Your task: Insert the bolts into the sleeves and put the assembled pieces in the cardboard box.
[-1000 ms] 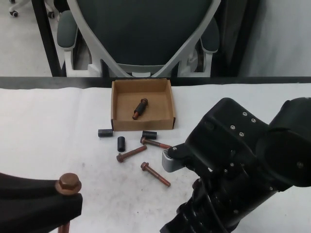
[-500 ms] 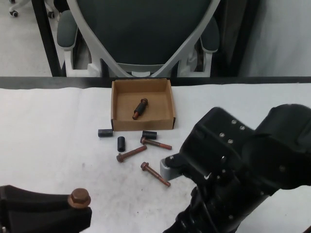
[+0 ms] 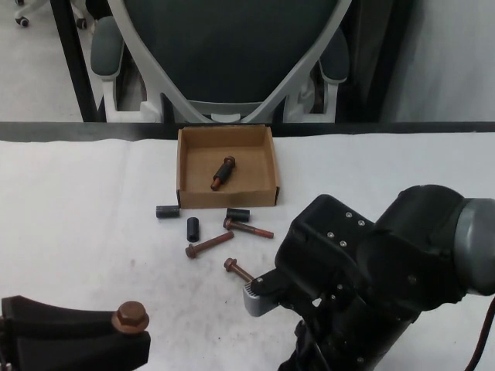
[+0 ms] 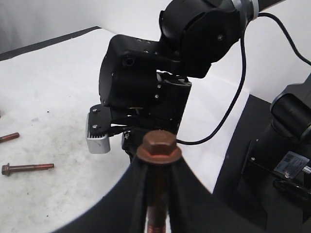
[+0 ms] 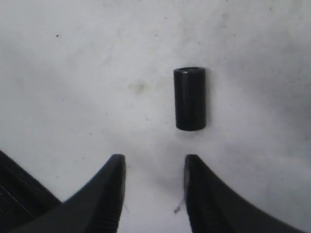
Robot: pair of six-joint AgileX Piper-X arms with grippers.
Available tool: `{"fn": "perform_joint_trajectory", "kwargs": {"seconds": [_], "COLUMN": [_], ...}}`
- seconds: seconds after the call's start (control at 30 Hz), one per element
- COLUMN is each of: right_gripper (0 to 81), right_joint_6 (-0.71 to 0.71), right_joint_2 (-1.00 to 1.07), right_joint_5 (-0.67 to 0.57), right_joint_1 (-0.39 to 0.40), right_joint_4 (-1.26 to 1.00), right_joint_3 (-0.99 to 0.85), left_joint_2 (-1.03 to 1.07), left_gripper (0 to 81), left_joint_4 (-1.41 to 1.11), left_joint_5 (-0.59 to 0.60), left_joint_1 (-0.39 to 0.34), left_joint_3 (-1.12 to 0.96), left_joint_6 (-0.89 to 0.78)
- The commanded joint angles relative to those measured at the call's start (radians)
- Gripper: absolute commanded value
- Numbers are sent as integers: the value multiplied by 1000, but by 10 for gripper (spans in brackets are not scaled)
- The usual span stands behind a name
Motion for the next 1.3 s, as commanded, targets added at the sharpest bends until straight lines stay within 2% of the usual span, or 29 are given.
{"fn": "perform_joint_trajectory", "kwargs": {"seconds": [0.0,0.67,1.27], "right_gripper": [379,379,379], "right_joint_6": [-11,-103,-119], "right_joint_2": [2,117,149], "right_joint_5": [-2,83,84], "right_joint_1": [0,0,0], "right_joint_4": [-22,-56,-6], "right_joint_3": [-11,-48,-87], "left_joint_2": [-6,-6,-6], "left_gripper": [8,8,8], "left_joint_4": [-18,-18,-18], "left_joint_5": [8,8,5], "left_joint_1": [1,1,1], "left_joint_3": [-1,-1,-1], "left_joint_6": [-8,-8,-8]}}
